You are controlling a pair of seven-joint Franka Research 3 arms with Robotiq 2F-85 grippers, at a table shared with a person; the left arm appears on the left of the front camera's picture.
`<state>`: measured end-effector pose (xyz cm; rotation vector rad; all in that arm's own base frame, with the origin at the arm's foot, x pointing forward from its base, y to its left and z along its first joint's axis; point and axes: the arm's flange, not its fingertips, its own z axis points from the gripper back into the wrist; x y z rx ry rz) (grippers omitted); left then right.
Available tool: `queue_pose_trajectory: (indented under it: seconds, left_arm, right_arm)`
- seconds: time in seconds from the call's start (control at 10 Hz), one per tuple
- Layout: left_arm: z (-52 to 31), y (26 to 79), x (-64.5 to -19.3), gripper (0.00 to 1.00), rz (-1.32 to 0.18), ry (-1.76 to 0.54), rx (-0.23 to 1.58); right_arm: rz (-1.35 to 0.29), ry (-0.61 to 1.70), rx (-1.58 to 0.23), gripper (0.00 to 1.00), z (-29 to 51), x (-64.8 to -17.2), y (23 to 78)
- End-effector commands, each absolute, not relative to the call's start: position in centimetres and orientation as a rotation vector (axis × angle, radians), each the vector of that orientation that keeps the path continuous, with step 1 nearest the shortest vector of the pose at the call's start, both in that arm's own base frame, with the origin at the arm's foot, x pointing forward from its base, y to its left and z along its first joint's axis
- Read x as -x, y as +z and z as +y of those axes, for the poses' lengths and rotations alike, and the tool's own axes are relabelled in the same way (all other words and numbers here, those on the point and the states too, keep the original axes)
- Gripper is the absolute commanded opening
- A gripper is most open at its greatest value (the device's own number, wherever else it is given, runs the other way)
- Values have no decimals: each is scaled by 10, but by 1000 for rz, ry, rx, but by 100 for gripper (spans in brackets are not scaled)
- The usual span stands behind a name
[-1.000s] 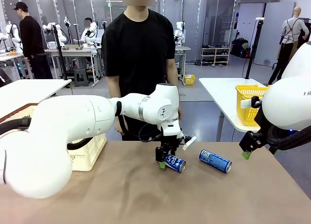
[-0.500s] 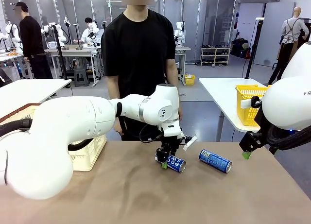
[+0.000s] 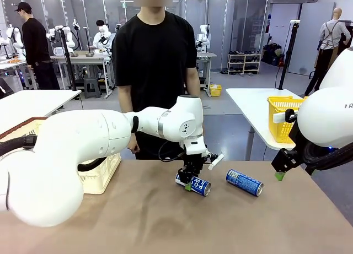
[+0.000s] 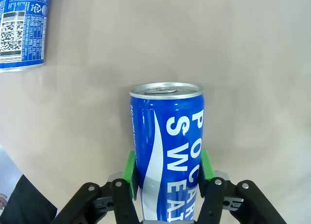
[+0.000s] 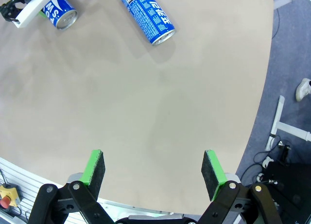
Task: Place the drinks into the Shopping basket.
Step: Pick up one drink and place it into the Shopping basket.
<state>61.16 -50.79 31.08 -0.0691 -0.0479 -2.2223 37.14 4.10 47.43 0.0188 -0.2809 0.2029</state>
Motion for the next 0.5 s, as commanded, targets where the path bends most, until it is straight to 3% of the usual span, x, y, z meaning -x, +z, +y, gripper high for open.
queue_pose_trajectory:
  seconds: [0.0, 0.4]
  left_arm:
    - [-525, 316, -624, 3, -41, -2182, 114]
    - [-507, 385, -612, 0, -104, -2212, 165]
  right_arm:
    - [-278, 220, -15, 100, 39, -373, 475]
    - [-278, 220, -15, 100, 39, -373, 475]
